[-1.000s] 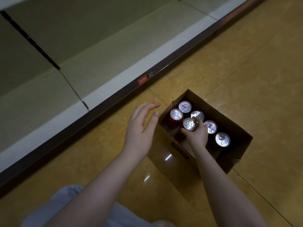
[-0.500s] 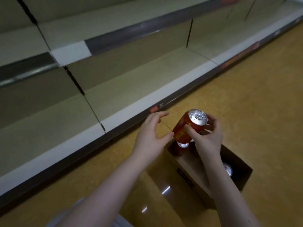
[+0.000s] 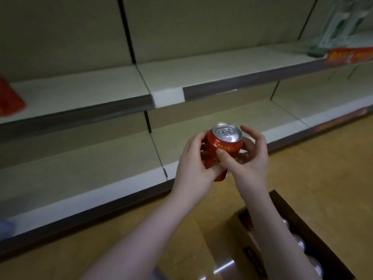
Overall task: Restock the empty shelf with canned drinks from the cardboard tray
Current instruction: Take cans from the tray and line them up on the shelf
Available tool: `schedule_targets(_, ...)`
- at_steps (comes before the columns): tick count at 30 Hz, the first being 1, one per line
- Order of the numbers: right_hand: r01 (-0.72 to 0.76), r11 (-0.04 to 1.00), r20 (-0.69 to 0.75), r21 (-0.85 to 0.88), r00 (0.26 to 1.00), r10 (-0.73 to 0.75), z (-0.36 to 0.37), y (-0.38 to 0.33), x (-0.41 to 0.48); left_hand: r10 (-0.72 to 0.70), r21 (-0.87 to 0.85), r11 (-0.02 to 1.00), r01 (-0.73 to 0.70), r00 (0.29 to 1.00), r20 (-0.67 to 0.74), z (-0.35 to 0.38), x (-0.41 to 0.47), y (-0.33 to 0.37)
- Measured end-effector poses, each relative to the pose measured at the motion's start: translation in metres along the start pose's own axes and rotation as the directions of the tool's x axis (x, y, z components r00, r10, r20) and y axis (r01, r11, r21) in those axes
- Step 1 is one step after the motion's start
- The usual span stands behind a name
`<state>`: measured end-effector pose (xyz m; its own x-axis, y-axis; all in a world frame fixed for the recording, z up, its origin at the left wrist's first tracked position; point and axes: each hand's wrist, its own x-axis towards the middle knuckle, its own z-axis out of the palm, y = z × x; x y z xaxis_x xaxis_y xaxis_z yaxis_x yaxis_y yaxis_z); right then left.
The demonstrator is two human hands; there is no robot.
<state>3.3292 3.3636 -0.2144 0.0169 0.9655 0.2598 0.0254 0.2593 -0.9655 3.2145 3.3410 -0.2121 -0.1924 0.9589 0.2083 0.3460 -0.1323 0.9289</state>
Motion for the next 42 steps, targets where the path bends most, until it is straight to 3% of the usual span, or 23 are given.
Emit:
schedule_targets(8,0.071,0.978,0.171,0.195,0.980,-0.106,0.085,-0.047,0.001,-0.003,-0.114,0.993,-0.029,0.963,-0.269,-0.097,0.002,0.023)
schedule_targets(19,0.120,0.969,0.346,0.216,0.918,-0.191,0.223,-0.105,-0.016,0.089,0.025,0.996,-0.088,0.858,-0.506,-0.239,0.000,0.018)
schedule_targets(30,0.109,0.979,0.313,0.170,0.937,-0.158,0.333,-0.127,-0.002,0.037,0.051,0.999,-0.012,0.847,-0.531,-0.328,0.032,-0.006)
schedule_targets(35,0.080,0.977,0.329,0.200,0.933,-0.144,0.369,-0.117,0.022,0.068,0.302,0.950,0.075,0.896,-0.438,-0.364,0.052,-0.015)
schedule_targets(38,0.069,0.978,0.346,0.198,0.929,-0.135,0.383,-0.108,0.038,0.113,0.535,0.836,0.120,0.917,-0.383,-0.386,0.062,-0.020)
schedule_targets(42,0.047,0.979,0.379,0.197,0.917,-0.121,0.395,-0.100,0.051,0.137,0.722,0.662,0.201,0.915,-0.380,-0.408,0.072,-0.023)
